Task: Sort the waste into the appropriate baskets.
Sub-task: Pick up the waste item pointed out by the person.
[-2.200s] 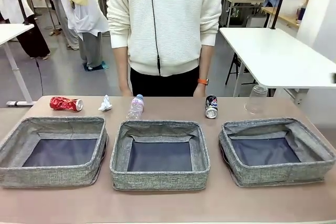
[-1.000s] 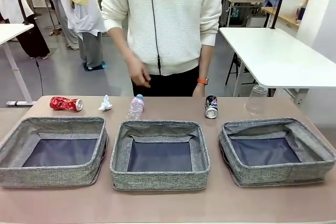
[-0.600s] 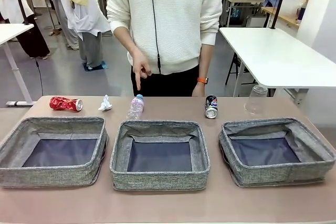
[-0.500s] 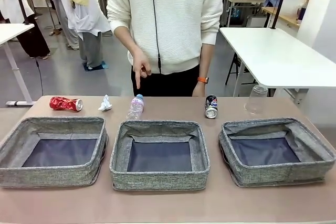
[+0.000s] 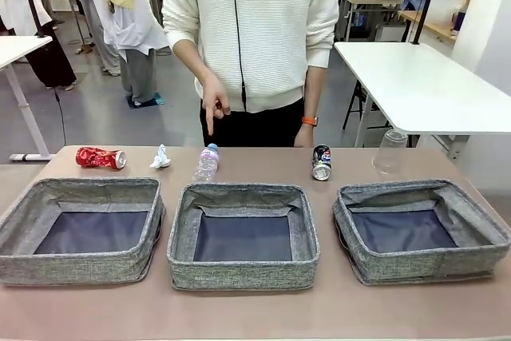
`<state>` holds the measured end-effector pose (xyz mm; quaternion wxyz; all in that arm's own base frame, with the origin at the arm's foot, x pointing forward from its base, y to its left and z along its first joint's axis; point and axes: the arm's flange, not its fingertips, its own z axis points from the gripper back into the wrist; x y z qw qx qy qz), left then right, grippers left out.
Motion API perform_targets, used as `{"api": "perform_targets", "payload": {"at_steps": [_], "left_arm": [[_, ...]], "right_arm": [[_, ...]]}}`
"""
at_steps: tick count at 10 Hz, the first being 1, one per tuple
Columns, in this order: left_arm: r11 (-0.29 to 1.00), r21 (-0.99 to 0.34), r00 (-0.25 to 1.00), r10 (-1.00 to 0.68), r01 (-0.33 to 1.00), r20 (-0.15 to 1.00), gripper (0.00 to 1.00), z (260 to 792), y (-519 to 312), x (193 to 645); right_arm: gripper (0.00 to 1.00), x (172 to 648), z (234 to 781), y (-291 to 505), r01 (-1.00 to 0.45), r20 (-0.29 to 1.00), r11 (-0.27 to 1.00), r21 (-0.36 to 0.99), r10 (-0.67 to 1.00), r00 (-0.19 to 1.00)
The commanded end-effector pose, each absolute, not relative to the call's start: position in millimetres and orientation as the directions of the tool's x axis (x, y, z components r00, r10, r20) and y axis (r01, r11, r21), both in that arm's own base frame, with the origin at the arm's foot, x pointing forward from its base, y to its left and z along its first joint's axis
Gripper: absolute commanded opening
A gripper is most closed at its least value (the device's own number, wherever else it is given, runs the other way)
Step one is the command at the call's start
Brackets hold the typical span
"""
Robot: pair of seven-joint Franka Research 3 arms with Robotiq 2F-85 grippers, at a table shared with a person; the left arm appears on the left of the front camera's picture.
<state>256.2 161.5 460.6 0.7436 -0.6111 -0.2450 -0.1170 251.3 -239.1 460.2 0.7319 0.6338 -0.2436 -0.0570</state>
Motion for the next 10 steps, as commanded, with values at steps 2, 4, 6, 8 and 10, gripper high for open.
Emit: {"api": "perform_targets", "payload": {"at_steps": [2,4,6,8,10], "left_arm": [[0.312,-0.854,0.881,0.093,0.417,0.464,1.0,476,147,267],[0.353,-0.84,0.904,-0.04,0.411,0.425,1.0,532,93,305],[0.55,-0.767,0.941,-0.125,0.331,0.316,1.0,583,-4,360],[0.819,-0.525,0.956,-0.092,0.233,0.279,1.0,593,-110,412],[0.932,-0.325,0.977,-0.107,0.163,0.185,1.0,566,-184,472]], "right_arm": [[1.0,254,463,-241,-0.258,0.313,0.187,0.948,-0.393,0.865],[1.0,254,463,-241,-0.258,0.313,0.187,0.948,-0.393,0.865],[1.0,254,463,-241,-0.258,0.313,0.187,0.948,-0.393,0.865],[1.0,254,463,-241,-0.258,0.313,0.187,0.948,-0.393,0.865],[1.0,254,463,-241,-0.258,0.313,0.187,0.948,-0.393,0.865]]}}
